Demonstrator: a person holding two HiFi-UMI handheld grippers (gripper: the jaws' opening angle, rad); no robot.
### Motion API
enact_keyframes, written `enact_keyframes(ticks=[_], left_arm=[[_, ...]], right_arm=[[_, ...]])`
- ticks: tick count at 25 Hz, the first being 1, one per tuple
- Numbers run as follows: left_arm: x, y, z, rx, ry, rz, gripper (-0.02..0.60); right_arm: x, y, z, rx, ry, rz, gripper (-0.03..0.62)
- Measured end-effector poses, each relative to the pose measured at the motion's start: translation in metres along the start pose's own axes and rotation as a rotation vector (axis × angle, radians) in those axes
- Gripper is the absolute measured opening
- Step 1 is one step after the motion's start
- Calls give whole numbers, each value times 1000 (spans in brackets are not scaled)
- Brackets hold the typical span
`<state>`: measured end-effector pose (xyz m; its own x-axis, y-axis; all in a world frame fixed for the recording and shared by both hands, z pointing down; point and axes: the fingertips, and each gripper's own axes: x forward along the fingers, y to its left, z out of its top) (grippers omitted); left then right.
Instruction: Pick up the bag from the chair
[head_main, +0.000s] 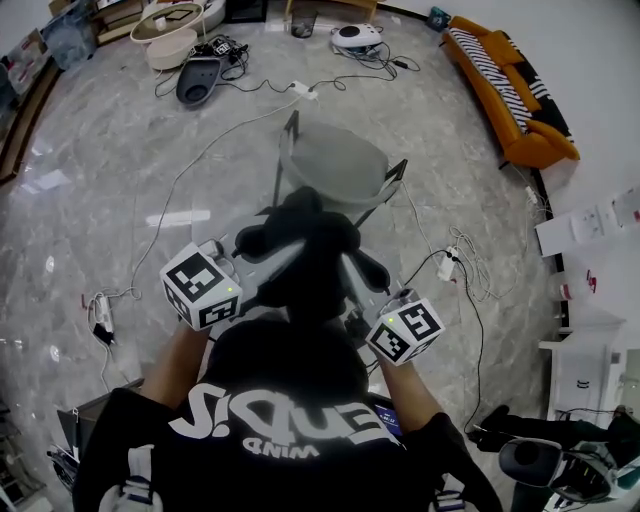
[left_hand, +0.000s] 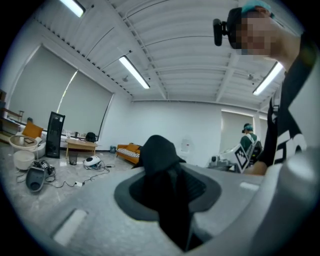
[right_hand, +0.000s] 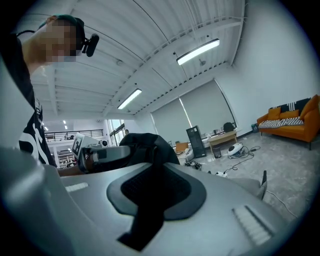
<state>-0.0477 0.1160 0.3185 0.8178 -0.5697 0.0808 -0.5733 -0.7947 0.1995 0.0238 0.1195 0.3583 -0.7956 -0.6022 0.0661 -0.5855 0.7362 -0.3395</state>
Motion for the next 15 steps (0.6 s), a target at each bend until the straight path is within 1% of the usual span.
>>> enact_keyframes(ticks=[10, 15], left_arm=[[2, 21, -22, -50, 34, 24, 107], [2, 27, -25, -71, 40, 28, 107]], right_arm=[[18, -12, -22, 28, 45, -29, 54], [23, -14, -24, 35, 64, -41, 52]])
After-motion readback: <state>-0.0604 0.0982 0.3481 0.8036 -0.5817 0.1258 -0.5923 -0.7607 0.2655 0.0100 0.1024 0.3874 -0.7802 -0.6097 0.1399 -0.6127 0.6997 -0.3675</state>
